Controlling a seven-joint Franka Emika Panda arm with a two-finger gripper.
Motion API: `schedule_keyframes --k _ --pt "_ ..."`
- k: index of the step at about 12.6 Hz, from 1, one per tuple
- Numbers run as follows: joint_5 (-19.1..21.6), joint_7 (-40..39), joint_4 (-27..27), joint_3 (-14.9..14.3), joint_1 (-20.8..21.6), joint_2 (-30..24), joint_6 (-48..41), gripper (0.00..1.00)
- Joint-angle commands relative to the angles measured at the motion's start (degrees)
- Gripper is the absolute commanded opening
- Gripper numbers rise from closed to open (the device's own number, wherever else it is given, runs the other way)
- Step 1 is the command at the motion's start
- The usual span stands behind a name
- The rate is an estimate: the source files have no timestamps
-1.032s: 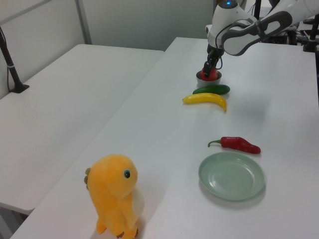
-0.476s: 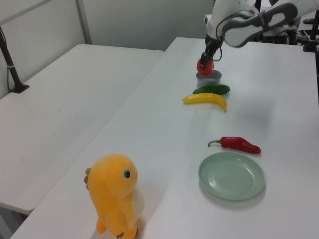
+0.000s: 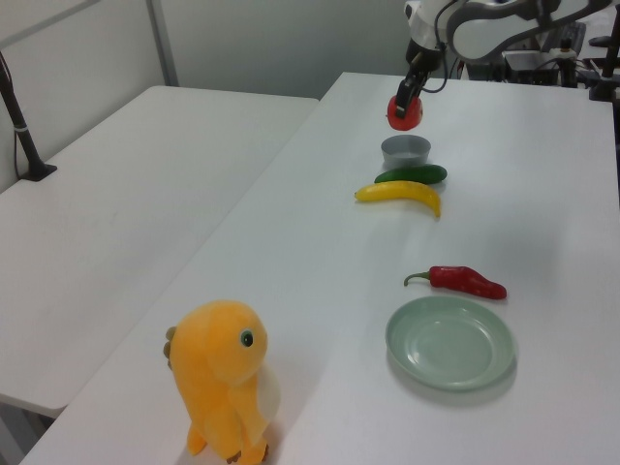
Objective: Red apple placed in the center of the desktop
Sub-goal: 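Carry the apple toward the open table beside the red chili pepper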
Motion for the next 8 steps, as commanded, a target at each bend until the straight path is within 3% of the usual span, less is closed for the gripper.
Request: schedule_keyframes --k 1,3,8 --pt "1.0 -0.6 -9.1 -0.2 5.2 -9.6 -5.8 0.47" --pt "3.9 -0.6 -9.4 -0.2 7.8 -9.6 -9.1 0.47" --pt "4.7 -0.1 -11.3 5.2 9.3 -5.3 -13.9 0.47"
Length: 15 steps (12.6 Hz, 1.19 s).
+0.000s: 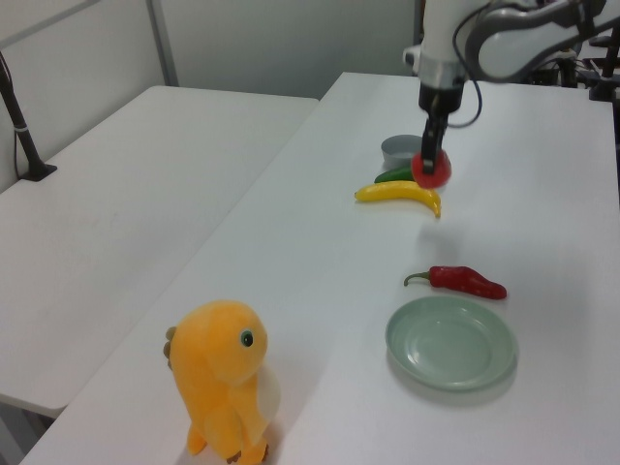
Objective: Red apple placed in the center of the desktop
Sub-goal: 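Carry the apple toward the open table beside the red chili pepper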
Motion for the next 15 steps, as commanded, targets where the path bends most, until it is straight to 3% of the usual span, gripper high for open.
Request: schedule_keyframes --k 1,6,8,15 --pt "0.7 -0.3 -2.1 1.8 0.1 2.0 -1.3 0.47" --pt "-0.1 -0.6 -2.3 2.3 1.7 6.8 -1.2 0.5" --pt "-0.2 -0.6 -2.1 2.4 1.6 6.9 -1.2 1.0" --pt "-0.2 -2.7 -1.7 2.3 0.9 6.3 -1.4 1.0"
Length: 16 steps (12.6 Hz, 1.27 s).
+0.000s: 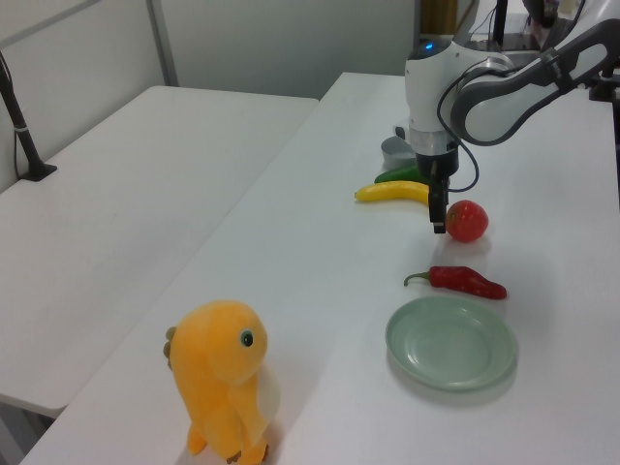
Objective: Red apple placed in the center of the desktop
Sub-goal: 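Lower the apple onto the table and open the gripper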
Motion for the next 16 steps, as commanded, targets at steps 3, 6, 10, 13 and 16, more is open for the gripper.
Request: schedule_keyframes --k 3,6,10,13,16 --pt "0.1 -1.3 1.5 0.0 -2.0 -3.2 -1.3 1.0" --pt "0.2 -0.9 2.0 0.0 -4.5 -7.7 -1.2 1.0" --pt "1.9 -0.8 6.2 -1.9 -9.7 -16.3 -8.4 1.0" --pt "9.8 3.0 10.9 -7.1 -9.7 -18.1 -14.0 1.0" --pt "10.7 6.7 12.4 -7.7 -9.3 -17.1 -13.2 1.0"
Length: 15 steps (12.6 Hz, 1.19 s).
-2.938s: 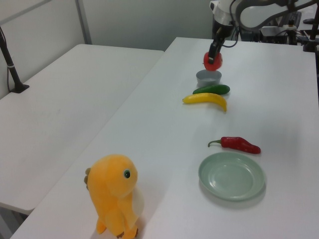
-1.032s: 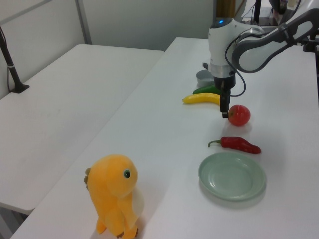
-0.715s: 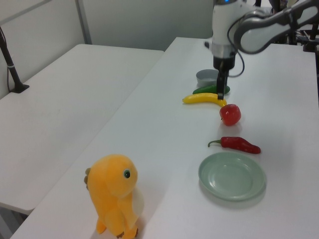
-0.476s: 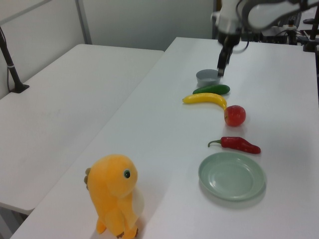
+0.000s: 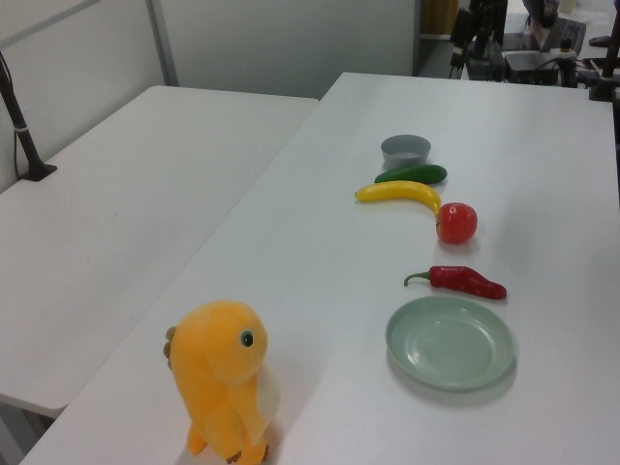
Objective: Red apple placed in the center of the desktop
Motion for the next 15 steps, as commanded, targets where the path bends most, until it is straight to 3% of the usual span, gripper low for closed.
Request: schedule_keyframes --k 1,4,6,10,12,15 --pt "1.2 2.2 1.5 -0.4 1.3 1.2 -1.0 1.0" --pt "0.2 1.6 1.0 1.1 2.7 1.5 -1.3 1.0" --pt "0.0 2.3 1.1 3.9 2.1 2.9 -0.7 1.0" --pt "-0.1 2.0 1.0 4.0 2.6 3.7 -0.9 1.0" --pt "-0.5 2.0 0.9 5.6 2.2 3.8 -0.9 1.0" --pt "-4.6 2.5 0.4 8.5 2.2 4.2 -1.3 1.0"
